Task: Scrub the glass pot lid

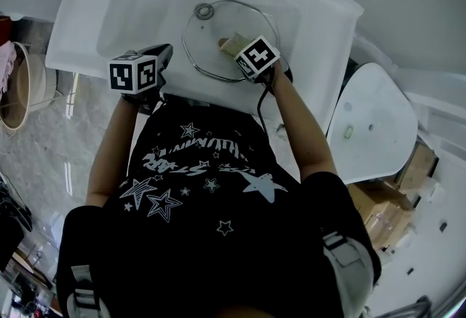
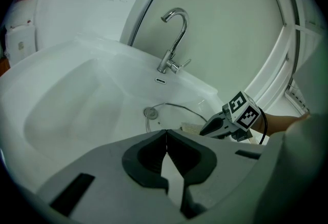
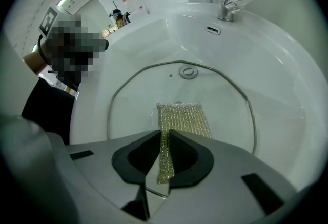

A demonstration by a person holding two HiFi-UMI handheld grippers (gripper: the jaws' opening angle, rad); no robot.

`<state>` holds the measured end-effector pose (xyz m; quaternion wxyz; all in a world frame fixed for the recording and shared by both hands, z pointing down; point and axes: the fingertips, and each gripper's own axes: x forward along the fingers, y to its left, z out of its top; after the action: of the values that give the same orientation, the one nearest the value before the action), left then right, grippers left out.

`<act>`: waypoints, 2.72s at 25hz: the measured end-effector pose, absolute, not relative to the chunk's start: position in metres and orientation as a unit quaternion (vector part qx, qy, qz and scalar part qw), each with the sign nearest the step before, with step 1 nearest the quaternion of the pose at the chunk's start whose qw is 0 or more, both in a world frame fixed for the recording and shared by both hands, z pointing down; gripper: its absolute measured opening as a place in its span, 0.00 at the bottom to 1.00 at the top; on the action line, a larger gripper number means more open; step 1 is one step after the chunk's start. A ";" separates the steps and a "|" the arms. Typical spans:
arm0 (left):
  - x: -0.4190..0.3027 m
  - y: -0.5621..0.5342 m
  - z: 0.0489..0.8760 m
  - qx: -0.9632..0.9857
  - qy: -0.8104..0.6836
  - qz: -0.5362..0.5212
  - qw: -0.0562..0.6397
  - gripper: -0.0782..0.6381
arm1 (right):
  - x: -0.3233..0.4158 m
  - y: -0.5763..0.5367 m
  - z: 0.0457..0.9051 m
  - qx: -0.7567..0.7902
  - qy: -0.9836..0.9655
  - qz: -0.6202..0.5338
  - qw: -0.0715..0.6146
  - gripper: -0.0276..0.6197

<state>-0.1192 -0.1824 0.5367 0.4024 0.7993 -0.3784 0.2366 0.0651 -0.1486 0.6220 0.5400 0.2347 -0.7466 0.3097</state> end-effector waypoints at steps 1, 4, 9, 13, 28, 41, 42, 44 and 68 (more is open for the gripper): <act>-0.119 -0.181 0.536 0.800 -0.377 0.237 0.402 0.12 | 0.062 -0.145 0.620 0.234 -0.748 0.317 0.534 0.13; -0.118 -0.179 0.535 0.804 -0.370 0.236 0.400 0.12 | 0.051 -0.136 0.614 0.233 -0.754 0.329 0.518 0.13; -0.117 -0.174 0.534 0.809 -0.361 0.235 0.400 0.12 | 0.032 -0.124 0.606 0.229 -0.764 0.345 0.496 0.13; -0.119 -0.171 0.533 0.810 -0.361 0.233 0.400 0.12 | 0.018 -0.119 0.603 0.222 -0.770 0.351 0.483 0.12; -0.122 -0.158 0.529 0.798 -0.390 0.225 0.401 0.12 | 0.002 -0.118 0.592 0.207 -0.799 0.353 0.441 0.12; -0.107 -0.136 0.521 0.768 -0.461 0.191 0.401 0.12 | 0.032 -0.141 0.559 0.206 -0.850 0.306 0.377 0.12; -0.106 -0.134 0.521 0.764 -0.468 0.186 0.404 0.12 | 0.032 -0.143 0.557 0.203 -0.854 0.299 0.374 0.11; -0.103 -0.132 0.520 0.760 -0.477 0.179 0.403 0.12 | 0.034 -0.148 0.555 0.200 -0.861 0.284 0.372 0.11; -0.107 -0.043 0.488 0.776 -0.471 0.131 0.398 0.12 | 0.034 -0.091 0.503 0.273 -0.869 0.248 0.330 0.10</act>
<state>-0.1069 -0.0428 0.4883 0.3977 0.7762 -0.4714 0.1309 0.0340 -0.0909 0.5032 0.3297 0.2730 -0.8691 0.2478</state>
